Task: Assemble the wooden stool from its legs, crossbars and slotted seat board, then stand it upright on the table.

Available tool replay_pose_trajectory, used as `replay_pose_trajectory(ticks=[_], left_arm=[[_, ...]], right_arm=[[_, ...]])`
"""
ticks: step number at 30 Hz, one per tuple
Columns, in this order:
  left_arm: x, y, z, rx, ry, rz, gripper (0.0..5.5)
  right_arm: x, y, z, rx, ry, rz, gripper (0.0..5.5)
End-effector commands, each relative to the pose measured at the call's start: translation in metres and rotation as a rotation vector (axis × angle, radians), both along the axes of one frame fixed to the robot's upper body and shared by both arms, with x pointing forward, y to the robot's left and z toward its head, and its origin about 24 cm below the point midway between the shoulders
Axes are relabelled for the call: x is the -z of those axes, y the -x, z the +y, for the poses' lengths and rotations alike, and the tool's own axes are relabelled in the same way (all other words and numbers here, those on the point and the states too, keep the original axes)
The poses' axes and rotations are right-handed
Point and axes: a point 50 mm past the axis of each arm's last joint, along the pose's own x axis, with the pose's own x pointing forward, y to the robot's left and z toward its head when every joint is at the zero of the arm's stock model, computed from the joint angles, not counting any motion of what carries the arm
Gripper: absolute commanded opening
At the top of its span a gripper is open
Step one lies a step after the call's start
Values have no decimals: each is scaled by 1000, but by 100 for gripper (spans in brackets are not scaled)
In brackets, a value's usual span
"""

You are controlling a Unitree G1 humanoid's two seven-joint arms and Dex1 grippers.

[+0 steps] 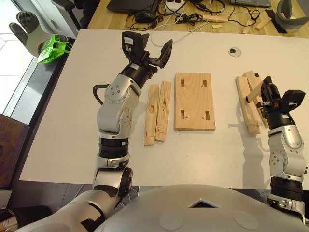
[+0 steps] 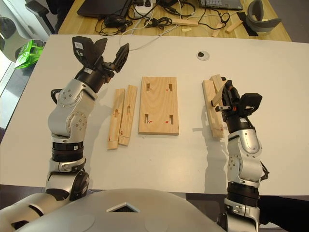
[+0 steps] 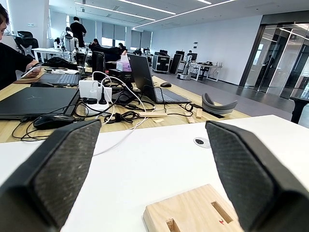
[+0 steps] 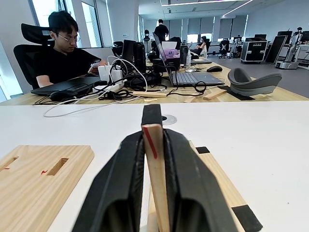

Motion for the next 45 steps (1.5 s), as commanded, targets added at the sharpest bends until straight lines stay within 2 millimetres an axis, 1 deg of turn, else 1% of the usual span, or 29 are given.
replay_pose_trajectory(ticks=[1, 4, 6, 7, 8, 12, 15, 17, 18, 19, 24, 26, 27, 28, 29, 30, 31, 32, 33, 34, 35, 36, 38, 40, 43, 45], left_arm=[[-1, -1, 0, 3, -16, 4, 400], [1, 0, -1, 3, -15, 9, 400], [2, 0, -1, 3, -14, 11, 400], [2, 0, -1, 3, -14, 12, 400], [3, 0, -1, 2, -15, 15, 400], [6, 1, 0, -2, -18, 23, 400], [8, 1, 1, -7, -19, 29, 400], [9, 1, 1, -9, -19, 32, 400], [10, 2, 1, -11, -20, 33, 400], [11, 2, 2, -13, -21, 35, 400], [13, 3, 0, -16, -20, 38, 400], [13, 2, -1, -13, -19, 36, 400], [13, 2, -1, -13, -18, 34, 400], [12, 2, -2, -12, -18, 33, 400], [12, 2, -2, -12, -18, 32, 400], [12, 3, -2, -11, -18, 32, 400], [12, 3, -2, -12, -17, 32, 400], [12, 3, -2, -12, -17, 33, 400], [12, 3, -2, -11, -16, 33, 400], [12, 3, -2, -11, -16, 33, 400], [12, 4, -3, -10, -15, 33, 400], [11, 3, -3, -9, -15, 33, 400], [11, 2, -3, -8, -15, 32, 400], [11, 2, -2, -11, -15, 33, 400], [11, 3, -3, -11, -14, 35, 400], [11, 3, -3, -13, -12, 35, 400]], right_arm=[[32, 9, -4, 47, -33, 200, 42], [21, 1, -1, 36, -43, 171, 42], [19, 0, 0, 28, -39, 177, 42], [18, 0, 1, 29, -32, 181, 79], [16, 1, 2, 25, -25, 180, 88], [7, -1, 4, 19, -12, 160, 155], [-8, -9, 5, 21, 21, 98, 207], [-26, -16, 5, 29, 57, 29, 238], [-38, -21, 3, 38, 75, -14, 260], [-56, -28, 3, 44, 100, -77, 266], [-138, -66, 11, 31, 155, -307, 361], [-160, -78, 13, 27, 161, -337, 361], [-162, -84, 13, 21, 159, -303, 361], [-159, -88, 13, 19, 157, -259, 361], [-151, -91, 12, 12, 151, -193, 361], [-138, -92, 11, 7, 146, -112, 361], [-122, -92, 9, -3, 131, -7, 361], [-100, -89, 7, -1, 118, 104, 361], [-73, -83, 8, -25, 115, 233, 361], [-53, -77, 8, -34, 115, 323, 361], [-34, -70, 9, -49, 89, 422, 361], [-24, -65, 10, -49, 80, 468, 361], [-19, -64, 11, -44, 68, 483, 361], [-25, -69, 12, -39, 63, 448, 361], [-39, -77, 13, -28, 79, 361, 361], [-56, -81, 16, -32, 108, 254, 361]])
